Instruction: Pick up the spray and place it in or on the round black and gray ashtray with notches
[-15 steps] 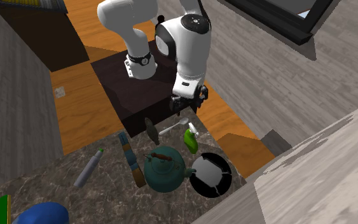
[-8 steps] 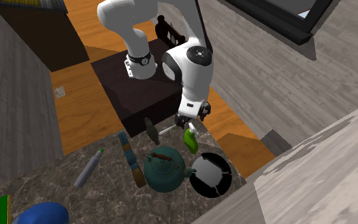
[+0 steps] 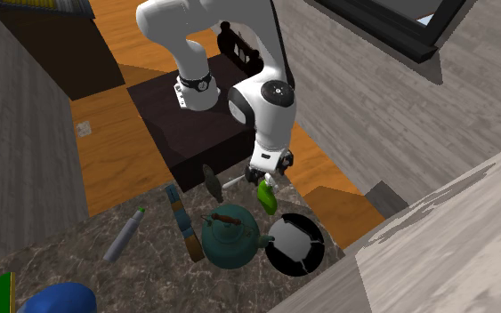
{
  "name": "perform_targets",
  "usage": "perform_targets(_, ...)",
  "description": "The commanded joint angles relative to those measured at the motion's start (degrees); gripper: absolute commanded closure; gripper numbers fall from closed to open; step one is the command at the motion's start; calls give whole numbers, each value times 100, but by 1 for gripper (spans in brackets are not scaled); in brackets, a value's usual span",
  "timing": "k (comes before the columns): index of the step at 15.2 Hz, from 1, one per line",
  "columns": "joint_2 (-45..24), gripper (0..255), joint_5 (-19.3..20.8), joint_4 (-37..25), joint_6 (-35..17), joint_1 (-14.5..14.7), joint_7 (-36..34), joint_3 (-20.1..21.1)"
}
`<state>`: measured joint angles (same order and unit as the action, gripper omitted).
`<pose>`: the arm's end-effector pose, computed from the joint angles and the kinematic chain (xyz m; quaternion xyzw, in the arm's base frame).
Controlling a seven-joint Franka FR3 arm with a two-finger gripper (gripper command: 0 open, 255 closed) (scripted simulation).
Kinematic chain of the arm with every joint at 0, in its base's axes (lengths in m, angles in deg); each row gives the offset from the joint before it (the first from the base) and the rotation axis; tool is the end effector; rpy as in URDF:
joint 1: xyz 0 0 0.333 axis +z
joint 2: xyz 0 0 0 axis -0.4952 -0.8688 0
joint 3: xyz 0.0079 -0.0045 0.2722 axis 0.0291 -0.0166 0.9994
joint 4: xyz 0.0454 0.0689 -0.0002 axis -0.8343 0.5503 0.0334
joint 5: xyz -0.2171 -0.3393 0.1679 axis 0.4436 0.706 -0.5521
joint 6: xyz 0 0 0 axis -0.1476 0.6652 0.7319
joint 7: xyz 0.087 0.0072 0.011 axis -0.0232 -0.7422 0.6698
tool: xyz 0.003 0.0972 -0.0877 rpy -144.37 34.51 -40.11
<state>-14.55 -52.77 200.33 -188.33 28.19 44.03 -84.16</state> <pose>0.4730 0.0123 0.0691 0.9966 -0.0772 0.0263 0.0086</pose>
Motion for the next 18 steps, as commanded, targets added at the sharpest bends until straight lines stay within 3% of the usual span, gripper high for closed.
perform_targets(1,-18,0,4,-8,-13,4,-6,-3)
perform_targets(5,-17,0,4,-7,-12,4,-5,-3)
perform_targets(6,-17,255,4,-7,-12,4,-5,-3)
perform_targets(15,-18,255,4,-8,-12,4,-6,-3)
perform_targets(18,244,255,-59,30,211,-30,47,45)
